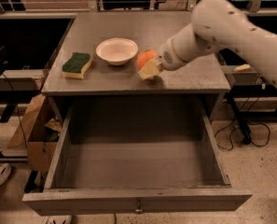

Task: Place orange into top drawer

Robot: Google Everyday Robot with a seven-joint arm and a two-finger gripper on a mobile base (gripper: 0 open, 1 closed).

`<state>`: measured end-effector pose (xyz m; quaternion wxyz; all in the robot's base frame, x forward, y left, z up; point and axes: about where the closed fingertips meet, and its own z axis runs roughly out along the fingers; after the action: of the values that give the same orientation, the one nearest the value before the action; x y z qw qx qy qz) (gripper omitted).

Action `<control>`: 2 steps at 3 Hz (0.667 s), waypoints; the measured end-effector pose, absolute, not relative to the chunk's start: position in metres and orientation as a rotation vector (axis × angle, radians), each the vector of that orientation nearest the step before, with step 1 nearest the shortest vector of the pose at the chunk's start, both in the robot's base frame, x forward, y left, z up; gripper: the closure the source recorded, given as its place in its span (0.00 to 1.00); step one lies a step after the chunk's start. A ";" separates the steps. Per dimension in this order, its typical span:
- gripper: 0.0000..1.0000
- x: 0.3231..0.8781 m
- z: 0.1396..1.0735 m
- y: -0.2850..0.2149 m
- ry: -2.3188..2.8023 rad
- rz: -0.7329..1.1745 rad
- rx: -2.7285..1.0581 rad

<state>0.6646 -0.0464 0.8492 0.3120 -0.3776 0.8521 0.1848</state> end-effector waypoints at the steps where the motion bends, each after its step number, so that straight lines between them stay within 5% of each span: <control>1: 1.00 0.621 0.869 -0.090 2.187 0.518 -0.954; 2: 1.00 0.565 0.870 -0.134 2.158 0.563 -0.985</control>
Offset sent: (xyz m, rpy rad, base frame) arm -0.1733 -0.1600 0.0211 0.1123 -0.0466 0.0636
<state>0.5651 -0.1343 0.8698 0.3448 -0.3791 0.8309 0.2169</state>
